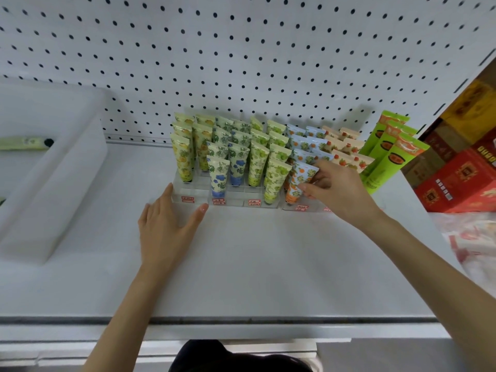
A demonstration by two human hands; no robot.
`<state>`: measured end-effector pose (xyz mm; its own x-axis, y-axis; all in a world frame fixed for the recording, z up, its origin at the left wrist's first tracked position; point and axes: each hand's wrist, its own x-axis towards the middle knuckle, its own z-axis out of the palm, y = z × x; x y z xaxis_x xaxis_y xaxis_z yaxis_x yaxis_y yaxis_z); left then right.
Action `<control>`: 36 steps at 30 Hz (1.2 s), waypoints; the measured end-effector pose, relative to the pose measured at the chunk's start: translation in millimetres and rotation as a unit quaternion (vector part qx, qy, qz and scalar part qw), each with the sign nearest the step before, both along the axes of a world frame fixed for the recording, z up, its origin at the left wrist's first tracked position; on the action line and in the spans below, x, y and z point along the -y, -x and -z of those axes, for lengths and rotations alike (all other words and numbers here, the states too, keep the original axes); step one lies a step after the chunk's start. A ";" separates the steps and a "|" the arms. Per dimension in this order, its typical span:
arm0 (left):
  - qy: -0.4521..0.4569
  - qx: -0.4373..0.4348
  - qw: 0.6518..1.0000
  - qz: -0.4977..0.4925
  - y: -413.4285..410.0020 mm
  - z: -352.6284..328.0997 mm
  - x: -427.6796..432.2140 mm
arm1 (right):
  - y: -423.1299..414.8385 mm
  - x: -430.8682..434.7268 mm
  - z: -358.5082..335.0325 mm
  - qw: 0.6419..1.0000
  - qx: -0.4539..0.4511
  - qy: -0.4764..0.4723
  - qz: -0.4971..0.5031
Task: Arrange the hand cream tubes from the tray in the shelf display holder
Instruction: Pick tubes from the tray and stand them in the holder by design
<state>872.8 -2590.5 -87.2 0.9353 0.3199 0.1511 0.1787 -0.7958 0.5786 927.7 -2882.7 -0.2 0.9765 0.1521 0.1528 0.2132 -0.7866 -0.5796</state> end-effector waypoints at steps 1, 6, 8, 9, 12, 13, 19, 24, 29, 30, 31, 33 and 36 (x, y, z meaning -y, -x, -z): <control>0.001 0.000 1.000 0.000 0.2 -0.9 0.2 | 0.9 0.4 -1.1 1.000 0.000 0.003 0.003; 0.004 0.001 1.000 -0.002 1.0 -4.1 0.3 | 14.3 1.8 -9.3 0.999 -0.007 -0.001 0.041; 0.012 0.006 1.000 0.002 0.8 -4.6 0.2 | 24.1 3.3 -11.5 0.998 -0.008 -0.006 0.066; 0.017 0.009 1.000 0.004 0.8 -4.6 0.4 | 29.9 3.2 -12.6 0.997 -0.007 -0.004 0.076; 0.033 0.020 0.999 0.003 3.9 -7.4 2.6 | 48.4 0.2 -16.3 0.995 0.000 0.014 0.103; 0.029 0.027 0.999 0.002 6.4 -9.3 2.6 | 54.5 -1.8 -18.5 0.993 0.002 0.029 0.114; -0.068 0.087 0.993 0.034 19.9 -26.7 -7.3 | 90.8 -18.3 -42.6 0.969 -0.040 0.210 0.122; -0.119 0.119 0.981 0.096 26.8 -58.4 -12.7 | 117.8 -38.7 -62.7 0.927 -0.052 0.362 0.078; -0.163 0.118 0.963 0.178 65.2 -99.6 -38.3 | 153.9 -82.3 -88.4 0.914 -0.028 0.400 0.066; -0.173 0.121 0.959 0.190 75.4 -108.9 -47.9 | 160.9 -94.7 -93.1 0.916 -0.022 0.395 0.065; -0.183 0.124 0.955 0.199 85.3 -117.5 -59.6 | 168.1 -108.0 -97.3 0.921 -0.015 0.384 0.064; -0.213 0.126 0.945 0.215 104.4 -134.9 -87.3 | 182.7 -136.5 -103.4 0.935 0.001 0.349 0.060; -0.251 0.109 0.934 0.227 128.9 -160.0 -134.5 | 201.7 -183.4 -114.0 0.957 0.015 0.286 0.050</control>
